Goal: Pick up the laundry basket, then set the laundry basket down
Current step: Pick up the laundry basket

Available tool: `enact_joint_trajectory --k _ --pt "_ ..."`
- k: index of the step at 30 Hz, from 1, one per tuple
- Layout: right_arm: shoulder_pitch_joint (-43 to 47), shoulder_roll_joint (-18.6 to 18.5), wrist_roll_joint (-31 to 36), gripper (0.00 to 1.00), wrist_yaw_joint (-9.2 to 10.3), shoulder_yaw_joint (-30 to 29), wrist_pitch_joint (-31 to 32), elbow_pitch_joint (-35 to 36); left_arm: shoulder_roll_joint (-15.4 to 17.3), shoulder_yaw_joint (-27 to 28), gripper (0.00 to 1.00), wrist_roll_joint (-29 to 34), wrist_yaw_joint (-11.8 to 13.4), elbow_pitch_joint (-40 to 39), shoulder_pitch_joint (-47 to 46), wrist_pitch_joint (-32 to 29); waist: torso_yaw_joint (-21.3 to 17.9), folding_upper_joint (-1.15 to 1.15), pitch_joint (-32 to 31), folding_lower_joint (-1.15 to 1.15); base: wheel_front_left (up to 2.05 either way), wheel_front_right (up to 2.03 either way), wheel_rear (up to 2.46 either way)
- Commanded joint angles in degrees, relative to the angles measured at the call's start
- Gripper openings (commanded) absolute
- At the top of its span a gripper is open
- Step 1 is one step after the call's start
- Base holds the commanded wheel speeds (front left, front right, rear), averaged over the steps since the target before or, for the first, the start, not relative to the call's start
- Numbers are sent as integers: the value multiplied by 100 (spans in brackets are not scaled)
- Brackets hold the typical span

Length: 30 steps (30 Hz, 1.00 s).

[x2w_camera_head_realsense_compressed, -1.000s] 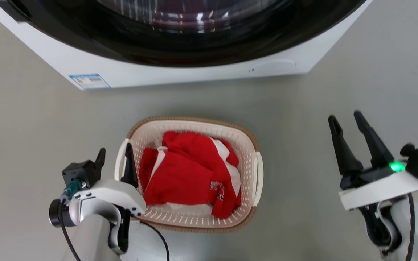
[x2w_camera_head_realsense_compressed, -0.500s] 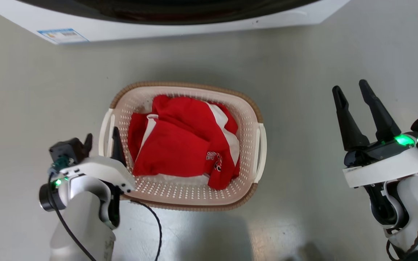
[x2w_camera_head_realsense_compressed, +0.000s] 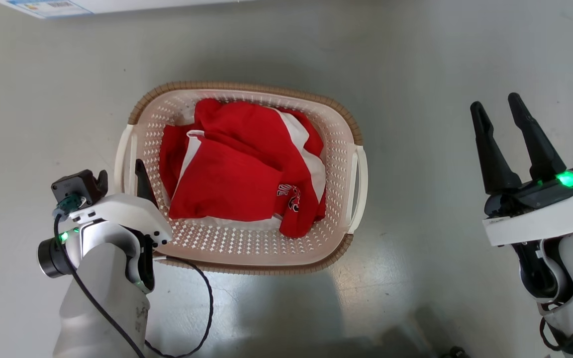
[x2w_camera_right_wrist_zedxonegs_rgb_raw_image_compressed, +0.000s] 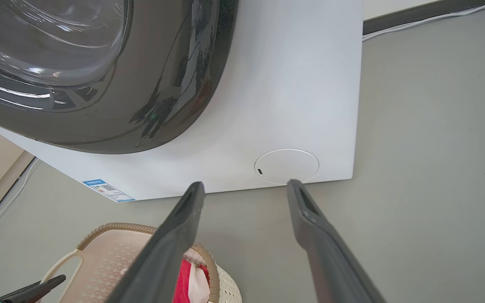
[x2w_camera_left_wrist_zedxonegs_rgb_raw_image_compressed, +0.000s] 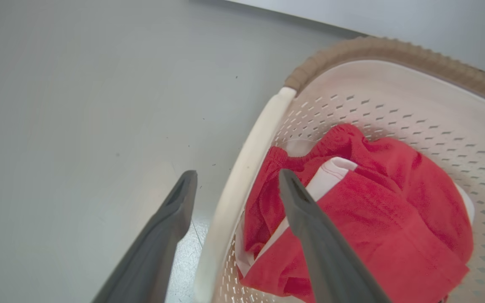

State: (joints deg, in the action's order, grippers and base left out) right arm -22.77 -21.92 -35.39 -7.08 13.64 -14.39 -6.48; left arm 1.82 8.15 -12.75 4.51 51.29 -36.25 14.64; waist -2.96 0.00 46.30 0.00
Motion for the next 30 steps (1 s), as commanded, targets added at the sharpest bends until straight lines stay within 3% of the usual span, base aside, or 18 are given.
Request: enact_joint_trajectory --k 1,12,13,17,19,21,22,23,30 --pt "42 -102 -62 100 -41 81 -61 131 126 116 100 99 -25 41 49 36 -7 0 86 0 0 0 0" --pt "15 -161 -74 100 -41 22 -61 196 281 -54 100 390 -91 768 -251 36 -28 0 355 0 0 0 0" --pt "15 -159 -74 100 -41 19 -61 194 282 -67 95 400 -104 803 -274 36 -28 0 358 0 0 0 0" --pt "6 -139 -76 100 -41 27 -61 173 290 -85 50 416 -136 900 -337 36 -39 0 353 0 0 0 0" --pt "-10 -133 -85 100 -41 44 -61 161 297 -93 42 409 -167 1035 -381 36 -49 0 346 0 0 0 0" --pt "-26 -126 -91 100 -41 60 -61 149 309 -104 29 408 -188 1124 -432 36 -56 0 335 0 0 0 0" --pt "-32 -124 -93 100 -41 66 -61 142 314 -111 6 408 -204 1154 -451 36 -60 0 326 0 0 0 0" --pt "-35 -118 -94 100 -41 70 -61 137 320 -112 0 404 -218 1178 -463 36 -65 0 312 0 0 0 0" --pt "-35 -39 -114 100 -41 99 -61 75 253 -121 0 333 -380 1108 -345 36 -91 0 100 0 0 0 0"
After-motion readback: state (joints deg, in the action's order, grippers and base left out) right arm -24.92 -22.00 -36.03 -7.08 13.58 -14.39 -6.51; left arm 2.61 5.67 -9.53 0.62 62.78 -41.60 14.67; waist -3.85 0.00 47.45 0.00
